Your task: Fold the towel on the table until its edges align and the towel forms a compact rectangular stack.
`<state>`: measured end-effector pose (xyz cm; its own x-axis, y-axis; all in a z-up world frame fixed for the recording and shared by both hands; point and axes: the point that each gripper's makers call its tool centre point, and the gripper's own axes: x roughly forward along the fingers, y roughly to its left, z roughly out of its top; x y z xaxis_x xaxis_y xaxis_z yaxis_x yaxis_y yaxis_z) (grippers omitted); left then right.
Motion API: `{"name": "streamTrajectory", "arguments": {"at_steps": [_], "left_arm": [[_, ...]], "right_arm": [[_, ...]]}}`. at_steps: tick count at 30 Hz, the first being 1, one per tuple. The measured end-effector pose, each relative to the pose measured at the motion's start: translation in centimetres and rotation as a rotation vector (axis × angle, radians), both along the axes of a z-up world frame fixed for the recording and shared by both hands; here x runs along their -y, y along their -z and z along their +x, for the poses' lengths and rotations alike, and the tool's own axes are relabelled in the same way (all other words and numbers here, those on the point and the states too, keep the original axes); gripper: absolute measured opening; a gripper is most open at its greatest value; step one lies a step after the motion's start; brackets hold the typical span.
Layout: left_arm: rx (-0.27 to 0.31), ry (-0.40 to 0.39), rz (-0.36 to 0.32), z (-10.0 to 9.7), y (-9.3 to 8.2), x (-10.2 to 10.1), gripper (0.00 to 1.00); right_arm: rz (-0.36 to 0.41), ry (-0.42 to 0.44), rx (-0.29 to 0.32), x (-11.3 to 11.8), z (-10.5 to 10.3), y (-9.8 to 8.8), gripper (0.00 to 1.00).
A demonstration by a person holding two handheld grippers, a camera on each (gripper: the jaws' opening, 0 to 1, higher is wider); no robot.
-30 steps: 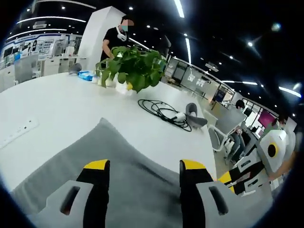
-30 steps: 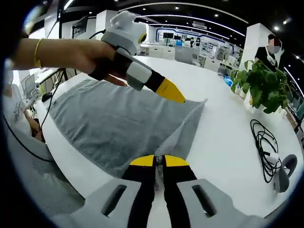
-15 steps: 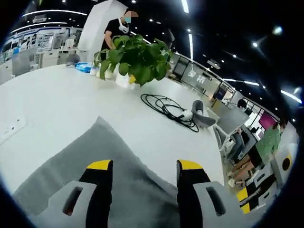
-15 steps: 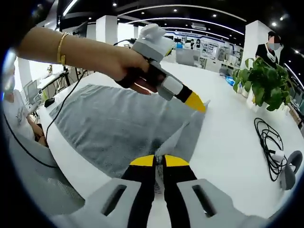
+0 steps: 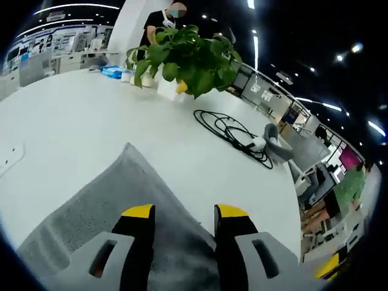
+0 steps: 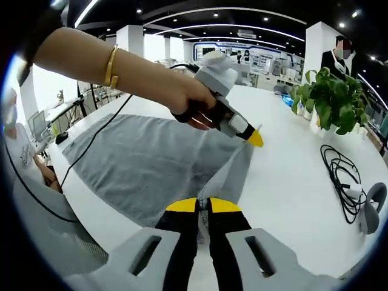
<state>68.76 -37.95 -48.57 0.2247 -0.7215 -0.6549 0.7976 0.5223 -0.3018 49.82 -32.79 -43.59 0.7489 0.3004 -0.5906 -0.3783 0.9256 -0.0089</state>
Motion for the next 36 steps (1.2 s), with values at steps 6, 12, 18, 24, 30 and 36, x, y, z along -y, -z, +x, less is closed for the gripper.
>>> {"name": "streamTrajectory", "arguments": {"at_steps": [6,12,18,24,30,36], "left_arm": [[0.008,-0.047,0.03,0.9,0.6,-0.4,0.22],[-0.013,-0.126,0.034,2.6,1.2,-1.7,0.19],[0.001,-0.135,0.007,3.9,0.3,-1.8,0.02],[0.033,-0.109,0.016,3.3,-0.3,-1.9,0.02],[0.064,-0.11,0.055,3.5,-0.6,-4.2,0.02],[0.068,-0.138,0.038,3.3,-2.2,-6.1,0.02]], "right_arm": [[0.008,-0.022,0.02,-0.8,0.3,-0.6,0.03],[0.013,-0.045,0.028,-1.4,0.4,-1.1,0.03],[0.032,-0.043,0.024,-1.9,0.2,-1.2,0.03],[0.037,-0.044,0.031,-2.5,0.1,-2.0,0.03],[0.044,-0.072,0.036,-4.1,-0.1,-2.7,0.03],[0.044,-0.108,0.053,-5.7,-0.2,-3.7,0.03]]}}
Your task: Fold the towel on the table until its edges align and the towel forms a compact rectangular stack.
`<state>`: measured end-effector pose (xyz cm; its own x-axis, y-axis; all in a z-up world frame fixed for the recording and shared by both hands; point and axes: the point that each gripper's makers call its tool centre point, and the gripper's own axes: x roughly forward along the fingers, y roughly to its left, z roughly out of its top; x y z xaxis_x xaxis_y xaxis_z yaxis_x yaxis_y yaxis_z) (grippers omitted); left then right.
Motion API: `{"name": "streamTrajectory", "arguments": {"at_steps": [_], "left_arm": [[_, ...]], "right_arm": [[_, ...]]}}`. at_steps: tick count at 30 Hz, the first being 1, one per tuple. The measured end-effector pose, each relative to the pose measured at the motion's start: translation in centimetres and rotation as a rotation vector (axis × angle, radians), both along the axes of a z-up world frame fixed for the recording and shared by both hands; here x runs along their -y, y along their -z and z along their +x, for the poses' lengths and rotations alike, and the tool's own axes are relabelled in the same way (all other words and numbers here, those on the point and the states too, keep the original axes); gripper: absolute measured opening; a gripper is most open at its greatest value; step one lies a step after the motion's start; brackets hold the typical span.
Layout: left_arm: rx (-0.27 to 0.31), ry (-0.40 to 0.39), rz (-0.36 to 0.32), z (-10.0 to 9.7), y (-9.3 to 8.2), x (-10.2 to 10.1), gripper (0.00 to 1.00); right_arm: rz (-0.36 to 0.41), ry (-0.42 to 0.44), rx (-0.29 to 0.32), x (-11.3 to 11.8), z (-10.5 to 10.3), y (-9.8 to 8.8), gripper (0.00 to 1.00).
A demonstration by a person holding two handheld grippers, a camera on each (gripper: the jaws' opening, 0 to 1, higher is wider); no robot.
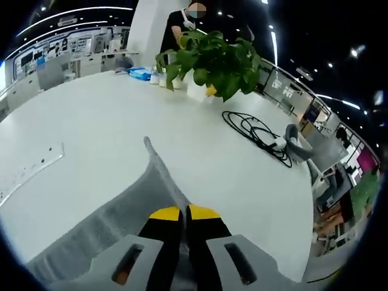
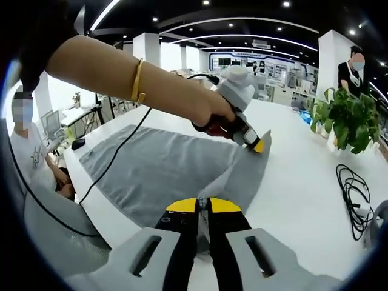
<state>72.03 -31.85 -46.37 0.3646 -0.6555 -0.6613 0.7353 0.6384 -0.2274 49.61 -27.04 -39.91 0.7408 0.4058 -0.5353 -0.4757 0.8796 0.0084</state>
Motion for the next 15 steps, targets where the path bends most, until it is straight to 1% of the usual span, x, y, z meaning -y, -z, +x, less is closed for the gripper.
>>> {"name": "streamTrajectory", "arguments": {"at_steps": [3,7,8,11,13,15], "left_arm": [[0.015,-0.007,-0.002,0.5,-0.5,-1.2,0.02],[0.031,-0.009,0.008,-0.2,-1.7,-2.9,0.02],[0.033,-0.012,0.012,-0.1,-1.5,-3.4,0.02],[0.035,-0.034,0.014,0.0,-1.6,-5.1,0.02],[0.035,-0.047,0.011,-0.5,-1.8,-6.4,0.02],[0.032,-0.067,0.007,-0.5,-1.9,-7.7,0.02]], "right_arm": [[0.004,-0.021,0.006,-1.0,0.1,-0.5,0.03],[-0.003,-0.064,0.019,-2.6,0.0,-1.2,0.03],[-0.005,-0.072,0.019,-2.9,0.0,-1.3,0.03],[-0.005,-0.097,0.023,-4.1,-0.2,-1.7,0.03],[-0.006,-0.11,0.026,-4.9,-0.4,-1.9,0.03],[-0.002,-0.124,0.023,-5.7,-0.7,-2.0,0.03]]}}
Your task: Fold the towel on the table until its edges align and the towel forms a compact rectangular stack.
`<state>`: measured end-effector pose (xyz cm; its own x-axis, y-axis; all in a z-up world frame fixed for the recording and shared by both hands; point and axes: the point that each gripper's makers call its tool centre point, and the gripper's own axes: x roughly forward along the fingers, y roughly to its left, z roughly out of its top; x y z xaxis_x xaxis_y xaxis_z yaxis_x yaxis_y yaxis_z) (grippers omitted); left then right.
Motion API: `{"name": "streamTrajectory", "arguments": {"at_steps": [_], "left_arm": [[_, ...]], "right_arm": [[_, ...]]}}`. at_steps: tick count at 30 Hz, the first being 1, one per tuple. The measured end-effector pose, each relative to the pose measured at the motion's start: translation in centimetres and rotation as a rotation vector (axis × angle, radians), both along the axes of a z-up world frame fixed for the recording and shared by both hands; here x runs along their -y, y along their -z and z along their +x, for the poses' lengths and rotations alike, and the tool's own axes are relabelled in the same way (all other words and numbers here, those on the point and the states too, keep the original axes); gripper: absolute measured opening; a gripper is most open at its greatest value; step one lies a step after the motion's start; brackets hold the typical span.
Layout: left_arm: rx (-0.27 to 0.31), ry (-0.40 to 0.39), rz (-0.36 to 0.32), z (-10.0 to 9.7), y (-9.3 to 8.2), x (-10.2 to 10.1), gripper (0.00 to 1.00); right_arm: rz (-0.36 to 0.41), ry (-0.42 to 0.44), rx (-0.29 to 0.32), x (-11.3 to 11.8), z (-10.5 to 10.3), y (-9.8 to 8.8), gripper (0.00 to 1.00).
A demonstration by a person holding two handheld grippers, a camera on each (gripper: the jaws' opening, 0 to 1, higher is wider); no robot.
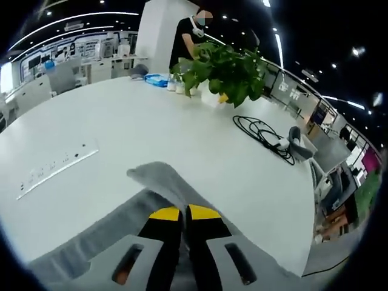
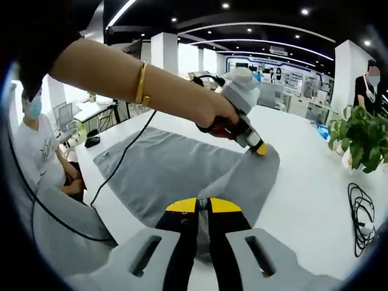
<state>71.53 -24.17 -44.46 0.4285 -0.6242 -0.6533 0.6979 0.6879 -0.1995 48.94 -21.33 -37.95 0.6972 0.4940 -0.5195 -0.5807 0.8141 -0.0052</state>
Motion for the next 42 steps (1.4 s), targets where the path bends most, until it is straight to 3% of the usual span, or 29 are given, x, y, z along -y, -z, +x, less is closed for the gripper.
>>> {"name": "streamTrajectory", "arguments": {"at_steps": [8,14,22,42], "left_arm": [[-0.01,-0.051,-0.01,-2.5,0.0,-4.0,0.02],[0.007,-0.084,-0.017,-2.8,-0.7,-6.4,0.02],[0.058,-0.121,-0.019,-2.5,-2.7,-10.4,0.02],[0.106,-0.186,0.022,-1.7,-3.0,-20.7,0.02]], "right_arm": [[-0.003,-0.077,-0.024,-3.3,-2.0,0.4,0.03],[-0.009,-0.116,-0.027,-5.0,-2.4,0.3,0.03],[-0.008,-0.153,-0.019,-7.2,-2.3,-0.1,0.03],[0.011,-0.336,0.001,-16.7,-2.9,-1.3,0.03]]}}
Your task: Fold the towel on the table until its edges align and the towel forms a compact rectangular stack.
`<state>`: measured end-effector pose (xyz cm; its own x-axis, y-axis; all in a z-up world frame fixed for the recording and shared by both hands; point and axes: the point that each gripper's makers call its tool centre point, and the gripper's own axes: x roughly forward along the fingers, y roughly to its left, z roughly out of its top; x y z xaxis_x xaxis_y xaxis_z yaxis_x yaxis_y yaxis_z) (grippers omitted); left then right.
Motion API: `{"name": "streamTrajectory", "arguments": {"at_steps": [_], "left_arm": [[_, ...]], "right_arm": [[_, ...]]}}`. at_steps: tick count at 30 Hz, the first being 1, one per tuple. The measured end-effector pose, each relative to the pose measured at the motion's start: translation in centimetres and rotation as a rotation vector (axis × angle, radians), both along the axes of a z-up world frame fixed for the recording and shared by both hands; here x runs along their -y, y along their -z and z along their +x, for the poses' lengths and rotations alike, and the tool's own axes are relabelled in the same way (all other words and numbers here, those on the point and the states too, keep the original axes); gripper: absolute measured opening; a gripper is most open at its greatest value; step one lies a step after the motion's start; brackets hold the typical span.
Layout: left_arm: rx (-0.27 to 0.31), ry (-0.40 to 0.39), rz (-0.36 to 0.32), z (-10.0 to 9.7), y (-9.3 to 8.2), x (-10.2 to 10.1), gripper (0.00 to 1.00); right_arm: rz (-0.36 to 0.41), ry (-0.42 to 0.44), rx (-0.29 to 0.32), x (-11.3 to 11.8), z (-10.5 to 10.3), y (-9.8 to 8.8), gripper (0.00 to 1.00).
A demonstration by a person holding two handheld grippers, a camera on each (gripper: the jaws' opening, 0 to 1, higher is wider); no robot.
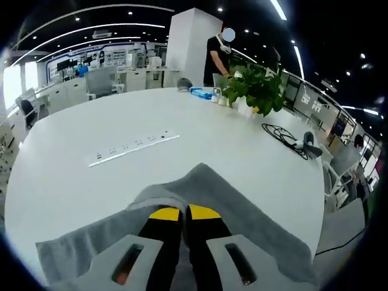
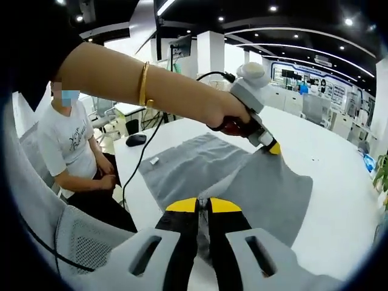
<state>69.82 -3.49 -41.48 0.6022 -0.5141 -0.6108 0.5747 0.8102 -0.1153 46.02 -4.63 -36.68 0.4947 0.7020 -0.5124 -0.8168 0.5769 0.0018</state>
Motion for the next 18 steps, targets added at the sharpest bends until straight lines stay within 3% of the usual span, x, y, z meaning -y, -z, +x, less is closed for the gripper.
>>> {"name": "streamTrajectory", "arguments": {"at_steps": [5,14,18], "left_arm": [[0.026,-0.008,-0.009,0.1,-0.9,-1.6,0.03],[0.076,0.014,0.039,-0.5,-1.9,-5.4,0.02],[0.094,-0.002,-0.001,-0.9,-3.3,-6.9,0.03]], "right_arm": [[-0.01,-0.062,0.022,-2.3,-0.4,-0.9,0.03],[0.008,-0.118,0.022,-6.2,-0.7,-1.1,0.03],[0.022,-0.153,0.02,-8.2,-1.1,-1.5,0.03]]}}
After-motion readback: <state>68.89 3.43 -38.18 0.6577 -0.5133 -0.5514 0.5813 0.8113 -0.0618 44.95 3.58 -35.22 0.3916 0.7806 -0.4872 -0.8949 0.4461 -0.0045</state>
